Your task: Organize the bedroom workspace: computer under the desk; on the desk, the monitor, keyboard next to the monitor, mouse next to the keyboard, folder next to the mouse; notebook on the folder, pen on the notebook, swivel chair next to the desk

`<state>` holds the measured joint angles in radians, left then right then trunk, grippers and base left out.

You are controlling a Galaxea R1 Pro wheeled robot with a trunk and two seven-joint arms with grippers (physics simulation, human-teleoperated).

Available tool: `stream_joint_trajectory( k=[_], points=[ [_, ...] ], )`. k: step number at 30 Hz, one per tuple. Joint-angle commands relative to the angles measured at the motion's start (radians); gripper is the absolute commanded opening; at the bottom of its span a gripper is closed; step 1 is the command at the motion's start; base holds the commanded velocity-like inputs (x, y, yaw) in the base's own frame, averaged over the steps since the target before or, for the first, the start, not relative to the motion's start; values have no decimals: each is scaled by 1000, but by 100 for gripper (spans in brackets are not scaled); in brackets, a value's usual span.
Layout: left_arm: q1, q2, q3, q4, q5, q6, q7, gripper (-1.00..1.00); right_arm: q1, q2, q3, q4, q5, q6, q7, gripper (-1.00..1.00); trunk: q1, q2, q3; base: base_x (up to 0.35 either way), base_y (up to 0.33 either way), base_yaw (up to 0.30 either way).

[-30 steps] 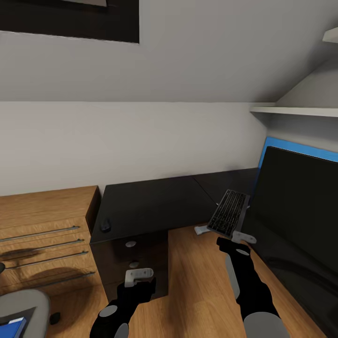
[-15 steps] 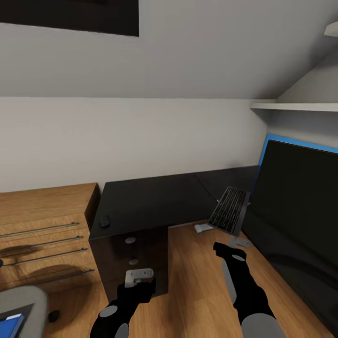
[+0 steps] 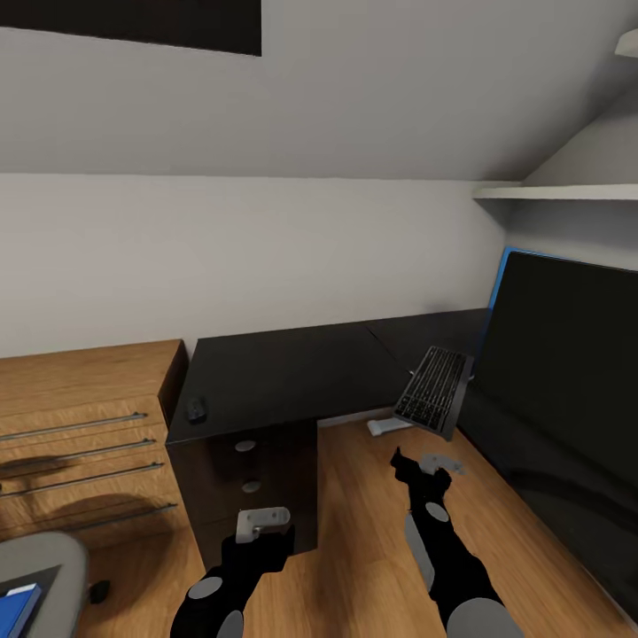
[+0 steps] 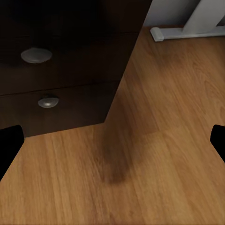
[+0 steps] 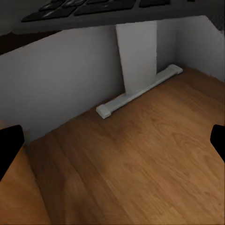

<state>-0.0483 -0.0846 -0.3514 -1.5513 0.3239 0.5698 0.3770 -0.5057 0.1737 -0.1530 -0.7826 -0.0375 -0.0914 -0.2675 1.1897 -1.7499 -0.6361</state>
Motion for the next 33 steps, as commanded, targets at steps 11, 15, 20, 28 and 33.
stream_joint_trajectory(
  k=[11,15,20,28,33],
  points=[
    [-1,0,-1,0,12,2,10,100,29,1,-1,-40,-522,-94,220,100,0,-1,-1,0,0,0],
    [-1,0,-1,0,11,2,10,100,56,1,-4,-63,-588,-99,339,100,0,-1,-1,0,0,0],
    [-1,0,-3,0,11,2,10,100,64,1,-6,-71,-666,-102,368,100,0,-1,-1,0,0,0],
    [-1,0,-3,0,9,2,10,100,68,1,-9,-69,-758,-148,372,100,0,-1,-1,0,0,0],
    [-1,0,-4,0,9,2,10,100,68,1,-8,-65,-772,-158,372,100,0,-1,-1,0,0,0]
  ],
)
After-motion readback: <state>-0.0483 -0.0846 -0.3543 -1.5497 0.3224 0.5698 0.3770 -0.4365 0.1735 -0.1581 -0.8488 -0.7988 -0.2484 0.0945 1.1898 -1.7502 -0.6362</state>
